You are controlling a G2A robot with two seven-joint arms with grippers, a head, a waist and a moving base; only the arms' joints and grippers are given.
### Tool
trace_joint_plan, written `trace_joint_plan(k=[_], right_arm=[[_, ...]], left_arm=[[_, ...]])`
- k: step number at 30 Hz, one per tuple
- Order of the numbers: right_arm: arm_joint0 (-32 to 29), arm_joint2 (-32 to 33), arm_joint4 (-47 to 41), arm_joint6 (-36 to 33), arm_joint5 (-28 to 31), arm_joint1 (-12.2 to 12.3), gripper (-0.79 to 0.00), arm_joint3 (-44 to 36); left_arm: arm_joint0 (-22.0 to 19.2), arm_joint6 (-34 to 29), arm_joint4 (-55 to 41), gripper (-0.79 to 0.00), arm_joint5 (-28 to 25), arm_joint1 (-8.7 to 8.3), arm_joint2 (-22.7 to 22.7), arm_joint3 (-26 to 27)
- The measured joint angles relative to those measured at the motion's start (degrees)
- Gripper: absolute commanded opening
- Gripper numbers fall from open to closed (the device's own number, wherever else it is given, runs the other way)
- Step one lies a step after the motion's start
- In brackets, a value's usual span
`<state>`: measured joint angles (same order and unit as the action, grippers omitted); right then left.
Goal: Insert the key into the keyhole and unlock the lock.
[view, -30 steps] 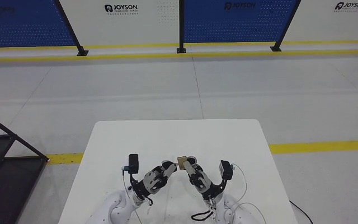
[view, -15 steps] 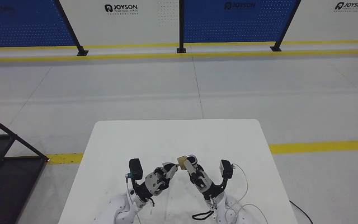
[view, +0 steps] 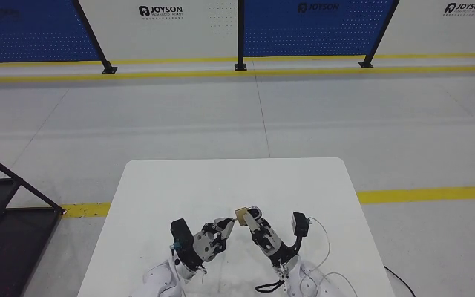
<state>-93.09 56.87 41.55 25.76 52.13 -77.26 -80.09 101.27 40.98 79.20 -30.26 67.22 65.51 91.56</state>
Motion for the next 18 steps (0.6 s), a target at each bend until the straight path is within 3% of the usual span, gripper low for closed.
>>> trace_joint_plan(k=[18], right_arm=[[-0.8, 0.2, 0.5, -2.0, -1.1, 0.2, -0.785, -1.2]], left_arm=[[0.1, 1.8, 3.5, -0.785, 4.5, -0.26, -1.1, 0.1]])
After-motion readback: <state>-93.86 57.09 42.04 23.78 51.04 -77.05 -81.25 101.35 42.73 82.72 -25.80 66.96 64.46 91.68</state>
